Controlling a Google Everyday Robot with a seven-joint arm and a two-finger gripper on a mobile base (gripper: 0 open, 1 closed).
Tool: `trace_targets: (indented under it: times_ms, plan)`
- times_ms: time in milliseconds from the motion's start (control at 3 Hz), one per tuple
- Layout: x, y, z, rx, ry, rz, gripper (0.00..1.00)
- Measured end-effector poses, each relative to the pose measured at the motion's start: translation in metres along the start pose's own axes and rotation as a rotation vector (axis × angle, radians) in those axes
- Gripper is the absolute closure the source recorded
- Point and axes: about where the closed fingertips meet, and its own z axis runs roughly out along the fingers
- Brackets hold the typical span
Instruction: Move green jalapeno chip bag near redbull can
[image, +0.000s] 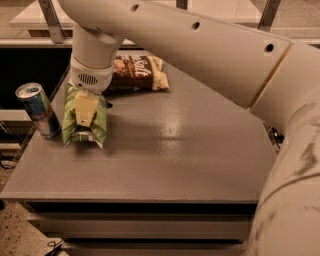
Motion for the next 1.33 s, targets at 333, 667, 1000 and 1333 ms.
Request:
trace_targets:
  times_ms: [333,667,1000,1333]
  plan:
    - [-0.0008,0.0001,0.0023,-0.008,0.002,-0.003,0.13]
    - [-0.0021,0.0004,0.0029,-0.013,0.004,-0.009,0.0]
    - [-0.0027,0.0004,0.0026,-0.015,0.005,-0.011,0.0]
    - [-0.0046,0.0011,-0.0005,-0.02,0.002,-0.028,0.0]
